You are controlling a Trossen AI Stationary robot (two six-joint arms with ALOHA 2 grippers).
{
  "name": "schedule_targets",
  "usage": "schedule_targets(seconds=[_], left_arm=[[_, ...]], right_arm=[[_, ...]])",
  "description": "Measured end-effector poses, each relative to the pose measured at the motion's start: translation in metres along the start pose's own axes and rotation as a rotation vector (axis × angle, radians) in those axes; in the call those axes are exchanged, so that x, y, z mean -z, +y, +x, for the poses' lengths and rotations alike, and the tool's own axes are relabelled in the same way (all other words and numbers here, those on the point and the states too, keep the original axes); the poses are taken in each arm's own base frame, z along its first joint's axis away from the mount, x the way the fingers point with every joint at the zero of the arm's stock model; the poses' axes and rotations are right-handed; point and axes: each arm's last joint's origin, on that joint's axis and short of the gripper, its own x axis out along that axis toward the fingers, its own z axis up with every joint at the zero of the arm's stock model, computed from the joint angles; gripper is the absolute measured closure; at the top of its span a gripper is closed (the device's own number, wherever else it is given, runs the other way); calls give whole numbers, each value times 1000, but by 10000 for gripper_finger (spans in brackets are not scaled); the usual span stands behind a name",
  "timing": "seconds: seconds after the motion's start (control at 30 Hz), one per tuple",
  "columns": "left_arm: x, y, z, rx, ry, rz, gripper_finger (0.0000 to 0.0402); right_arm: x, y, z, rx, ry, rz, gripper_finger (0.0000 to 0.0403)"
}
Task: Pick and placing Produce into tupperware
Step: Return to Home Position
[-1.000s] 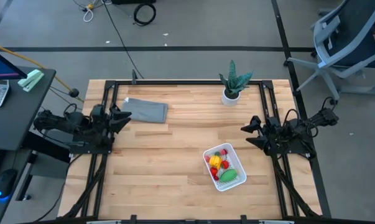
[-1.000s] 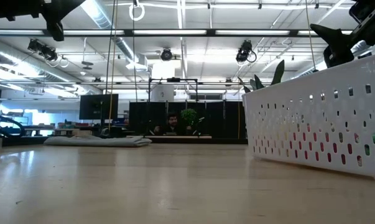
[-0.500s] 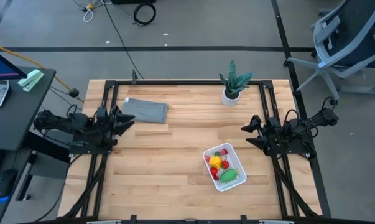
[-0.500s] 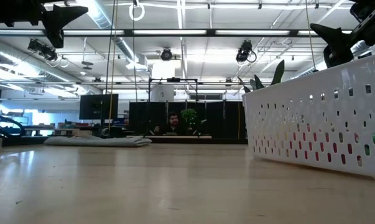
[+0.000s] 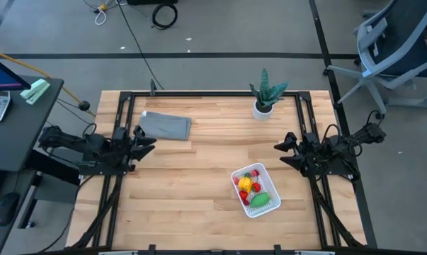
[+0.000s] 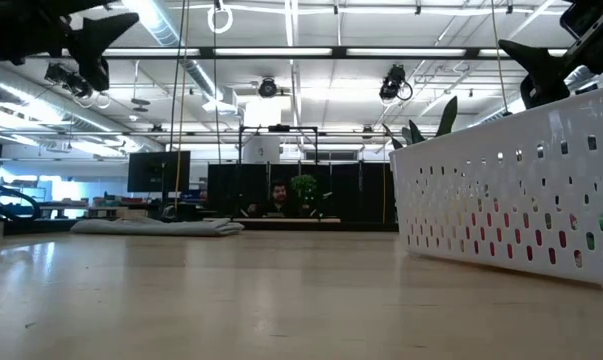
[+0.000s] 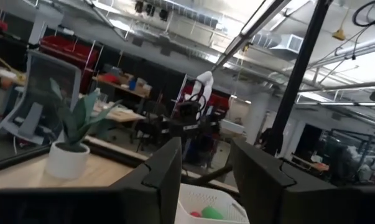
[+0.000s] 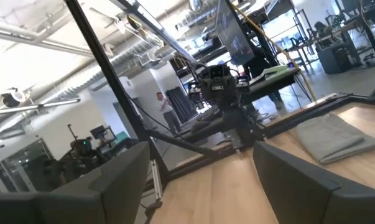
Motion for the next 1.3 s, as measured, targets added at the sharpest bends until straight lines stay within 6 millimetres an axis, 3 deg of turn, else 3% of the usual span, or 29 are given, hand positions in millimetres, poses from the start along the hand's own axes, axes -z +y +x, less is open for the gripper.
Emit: schedule_targets(seconds=[0.4, 0.7, 1.3], left_arm=[[23, 7, -3, -44, 138, -40, 253], [43, 14, -8, -122, 336, -51, 261], [44, 14, -8, -112, 362, -18, 258]], right_arm=[[0, 0, 0, 1, 3, -2, 105], [14, -6, -1, 61, 139, -53, 105], [18, -8, -2, 79, 179, -68, 105]])
